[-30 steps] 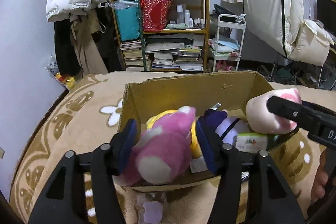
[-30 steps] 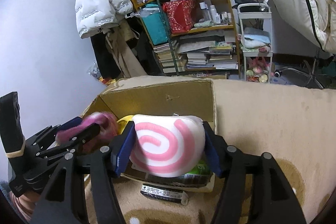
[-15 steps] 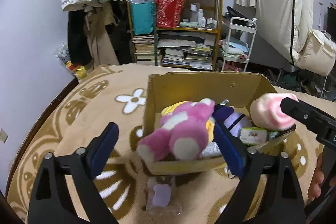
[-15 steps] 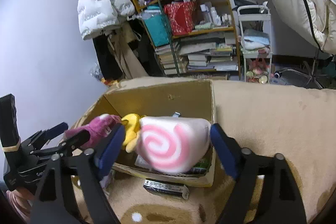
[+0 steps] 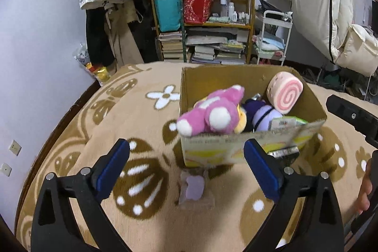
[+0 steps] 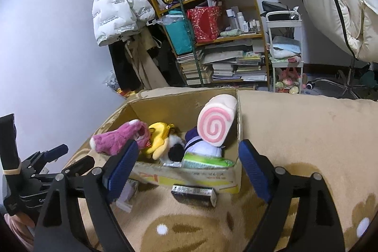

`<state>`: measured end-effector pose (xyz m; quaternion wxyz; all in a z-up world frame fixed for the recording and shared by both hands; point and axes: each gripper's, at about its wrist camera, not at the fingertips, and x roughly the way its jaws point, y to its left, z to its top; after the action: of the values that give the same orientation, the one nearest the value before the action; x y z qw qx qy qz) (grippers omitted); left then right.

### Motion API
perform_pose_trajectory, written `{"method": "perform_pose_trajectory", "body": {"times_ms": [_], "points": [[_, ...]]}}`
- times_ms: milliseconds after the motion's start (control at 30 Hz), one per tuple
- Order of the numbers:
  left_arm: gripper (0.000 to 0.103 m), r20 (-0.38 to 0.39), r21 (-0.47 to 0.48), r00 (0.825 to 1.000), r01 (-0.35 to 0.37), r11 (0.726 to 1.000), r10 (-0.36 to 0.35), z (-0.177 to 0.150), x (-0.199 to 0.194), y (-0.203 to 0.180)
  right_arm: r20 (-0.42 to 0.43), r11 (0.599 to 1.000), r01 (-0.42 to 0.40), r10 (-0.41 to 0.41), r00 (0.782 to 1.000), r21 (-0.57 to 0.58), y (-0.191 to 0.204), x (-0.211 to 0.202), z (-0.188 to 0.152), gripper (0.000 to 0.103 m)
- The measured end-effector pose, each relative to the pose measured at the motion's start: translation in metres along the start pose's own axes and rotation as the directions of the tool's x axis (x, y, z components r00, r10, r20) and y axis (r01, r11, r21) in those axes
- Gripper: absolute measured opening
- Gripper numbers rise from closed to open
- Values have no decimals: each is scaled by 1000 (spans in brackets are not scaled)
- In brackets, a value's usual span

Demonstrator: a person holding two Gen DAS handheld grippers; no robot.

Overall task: Organize soft objects
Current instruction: 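Move the left tool to the clear bag with lavender sponge while the right approaches the black box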

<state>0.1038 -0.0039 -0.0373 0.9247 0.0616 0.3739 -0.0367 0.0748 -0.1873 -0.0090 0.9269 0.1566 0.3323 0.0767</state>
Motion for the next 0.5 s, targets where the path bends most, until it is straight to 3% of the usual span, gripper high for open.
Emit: {"method": "perform_pose_trajectory", "body": {"times_ms": [233,300,500], "points": [[97,-52,18,998,-17,1000,18,-9,-4,0,-30,999,30,-30,999,-20,10,-9,-9,92],[97,-84,-3,996,7,1000,-7,-10,0,3,-35,999,41,-42,999,-26,11,-10,-12,103],[97,-166,-42,986,7,999,-14,-16,25,7,-59,998,58,-60,996,-33,10,-3,-14,103]]}}
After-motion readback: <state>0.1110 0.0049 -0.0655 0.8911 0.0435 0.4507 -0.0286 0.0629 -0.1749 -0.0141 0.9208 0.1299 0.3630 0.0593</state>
